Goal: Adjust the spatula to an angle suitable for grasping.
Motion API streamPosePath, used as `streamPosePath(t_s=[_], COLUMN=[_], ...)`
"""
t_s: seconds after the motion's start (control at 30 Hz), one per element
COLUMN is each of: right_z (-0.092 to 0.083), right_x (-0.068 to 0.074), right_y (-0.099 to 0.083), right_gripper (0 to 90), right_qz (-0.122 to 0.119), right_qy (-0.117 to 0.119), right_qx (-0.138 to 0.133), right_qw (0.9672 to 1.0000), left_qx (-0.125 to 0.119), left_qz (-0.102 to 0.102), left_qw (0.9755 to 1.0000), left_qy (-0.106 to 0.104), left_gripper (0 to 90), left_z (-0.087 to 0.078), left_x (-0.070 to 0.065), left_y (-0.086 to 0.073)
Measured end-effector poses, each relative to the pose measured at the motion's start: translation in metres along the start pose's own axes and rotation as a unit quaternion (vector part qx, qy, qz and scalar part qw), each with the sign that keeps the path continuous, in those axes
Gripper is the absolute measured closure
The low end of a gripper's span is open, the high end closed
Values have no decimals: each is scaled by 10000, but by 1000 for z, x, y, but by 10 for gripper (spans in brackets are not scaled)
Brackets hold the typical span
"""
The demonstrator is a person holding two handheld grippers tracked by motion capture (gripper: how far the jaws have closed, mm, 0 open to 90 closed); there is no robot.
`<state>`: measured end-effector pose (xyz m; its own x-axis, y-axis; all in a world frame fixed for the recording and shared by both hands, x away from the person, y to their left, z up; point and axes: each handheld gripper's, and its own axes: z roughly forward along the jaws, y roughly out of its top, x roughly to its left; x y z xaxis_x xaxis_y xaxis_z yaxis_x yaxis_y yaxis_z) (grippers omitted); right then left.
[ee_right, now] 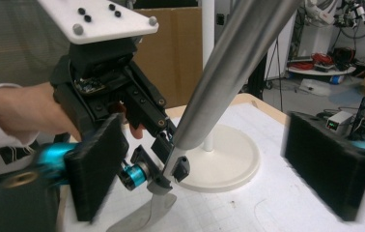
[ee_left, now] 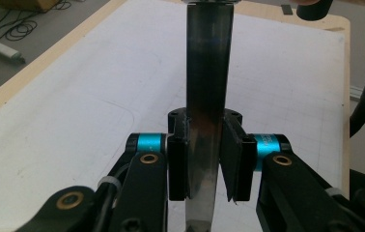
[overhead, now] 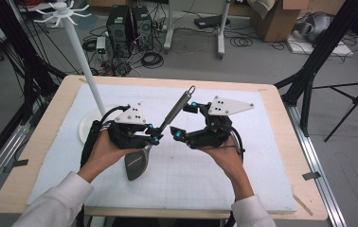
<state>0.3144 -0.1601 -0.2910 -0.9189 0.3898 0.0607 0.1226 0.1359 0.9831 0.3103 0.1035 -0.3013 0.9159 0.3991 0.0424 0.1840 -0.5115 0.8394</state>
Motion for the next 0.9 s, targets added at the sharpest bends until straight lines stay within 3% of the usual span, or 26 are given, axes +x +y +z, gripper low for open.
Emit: streamPosePath(t_s=[0.37, 0.57, 0.73, 0.9], right_z=[6, 8, 11, 13], right_x=[-1, -2, -4, -3], right_y=[2, 3, 6, 10], right_gripper=[373, 486, 508, 616], right_qz=[-3, 40, 54, 25], right_qy=[59, 127, 137, 120], right_qx=[-92, 29, 114, 155], right_qw=[9999, 9999, 9998, 9998], left_qx=[-15, -18, 3, 14], left_qz=[4, 11, 51, 81], left_qw=[10000, 10000, 10000, 9999], left_qy=[48, 38, 74, 98], left_gripper=[746, 746, 746, 746], left_z=[-1, 0, 0, 0], left_x=[1, 1, 0, 0], left_y=[0, 0, 0, 0])
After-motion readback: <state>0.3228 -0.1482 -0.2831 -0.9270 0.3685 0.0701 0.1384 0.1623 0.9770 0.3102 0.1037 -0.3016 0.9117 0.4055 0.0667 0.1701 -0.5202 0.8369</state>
